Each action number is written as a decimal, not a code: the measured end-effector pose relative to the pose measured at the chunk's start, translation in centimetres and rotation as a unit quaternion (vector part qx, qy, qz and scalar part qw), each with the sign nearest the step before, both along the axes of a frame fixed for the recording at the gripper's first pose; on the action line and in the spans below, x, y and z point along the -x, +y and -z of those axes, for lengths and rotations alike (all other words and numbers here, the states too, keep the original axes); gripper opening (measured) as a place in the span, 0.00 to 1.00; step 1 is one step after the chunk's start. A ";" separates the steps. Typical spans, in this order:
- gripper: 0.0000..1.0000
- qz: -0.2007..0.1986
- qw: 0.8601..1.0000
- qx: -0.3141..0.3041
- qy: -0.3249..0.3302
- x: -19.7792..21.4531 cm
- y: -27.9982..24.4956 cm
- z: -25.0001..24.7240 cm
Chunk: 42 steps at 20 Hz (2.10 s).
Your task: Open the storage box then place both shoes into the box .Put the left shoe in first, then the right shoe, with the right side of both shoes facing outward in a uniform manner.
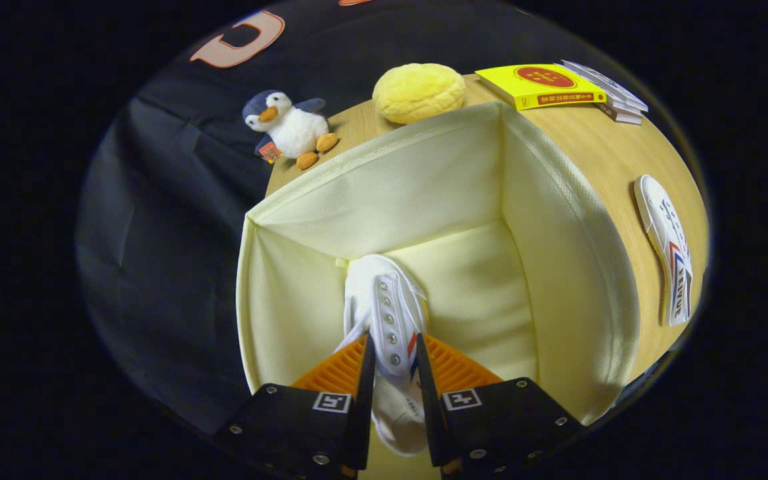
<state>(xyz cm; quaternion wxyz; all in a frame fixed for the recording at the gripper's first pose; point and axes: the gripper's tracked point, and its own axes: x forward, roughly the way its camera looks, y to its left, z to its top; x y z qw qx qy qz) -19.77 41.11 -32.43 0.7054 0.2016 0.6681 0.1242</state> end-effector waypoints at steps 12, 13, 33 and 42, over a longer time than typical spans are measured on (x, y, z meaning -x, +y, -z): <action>0.73 -0.001 0.987 -0.088 -0.136 -4.9 -10.4 -7.6; 0.77 -0.002 0.986 -0.078 -0.146 -5.1 -12.0 -7.2; 0.74 -0.014 0.979 0.152 -0.131 0.2 -37.7 5.7; 0.65 -0.089 0.970 0.189 -0.122 2.1 -38.9 9.4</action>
